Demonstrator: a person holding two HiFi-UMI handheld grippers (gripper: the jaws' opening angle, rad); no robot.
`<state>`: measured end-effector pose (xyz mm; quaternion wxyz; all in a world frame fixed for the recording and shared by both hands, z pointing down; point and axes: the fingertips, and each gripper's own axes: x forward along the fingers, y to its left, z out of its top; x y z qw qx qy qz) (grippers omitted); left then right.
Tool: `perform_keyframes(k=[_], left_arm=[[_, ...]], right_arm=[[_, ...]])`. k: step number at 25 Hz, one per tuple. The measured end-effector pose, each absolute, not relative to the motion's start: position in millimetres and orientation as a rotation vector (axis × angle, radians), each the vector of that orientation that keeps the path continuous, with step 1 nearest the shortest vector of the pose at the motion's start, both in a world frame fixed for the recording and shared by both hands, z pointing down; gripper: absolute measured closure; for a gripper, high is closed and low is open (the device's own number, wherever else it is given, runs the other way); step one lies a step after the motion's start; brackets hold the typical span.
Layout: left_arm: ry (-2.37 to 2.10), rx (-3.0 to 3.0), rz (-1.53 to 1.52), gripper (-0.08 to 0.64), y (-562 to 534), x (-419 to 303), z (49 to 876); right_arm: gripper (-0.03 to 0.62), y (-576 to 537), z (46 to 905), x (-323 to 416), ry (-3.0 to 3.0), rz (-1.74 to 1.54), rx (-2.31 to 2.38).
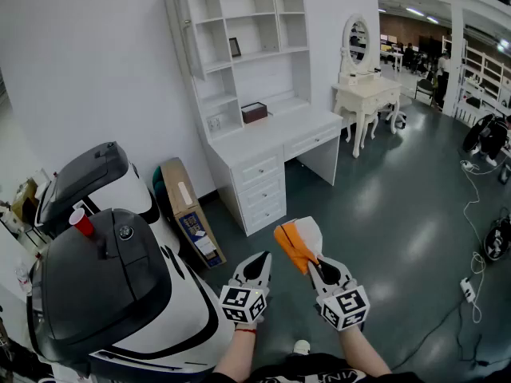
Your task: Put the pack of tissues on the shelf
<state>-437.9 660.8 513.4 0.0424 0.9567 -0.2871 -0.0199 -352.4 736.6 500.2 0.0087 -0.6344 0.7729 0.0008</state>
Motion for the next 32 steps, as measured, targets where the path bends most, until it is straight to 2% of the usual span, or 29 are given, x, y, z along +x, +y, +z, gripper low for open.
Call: perform_keyframes(k=[12, 32], left_arm=[[-0.928, 2.915, -0.067, 0.554, 601, -394, 505], [-0.86, 2.891, 0.056, 0.554, 509, -294, 537]], right_arm=[[0.569, 673, 492, -314, 2.459, 0.014, -1.913], [0.569, 588, 519, -222, 2.426, -0.112, -1.93]])
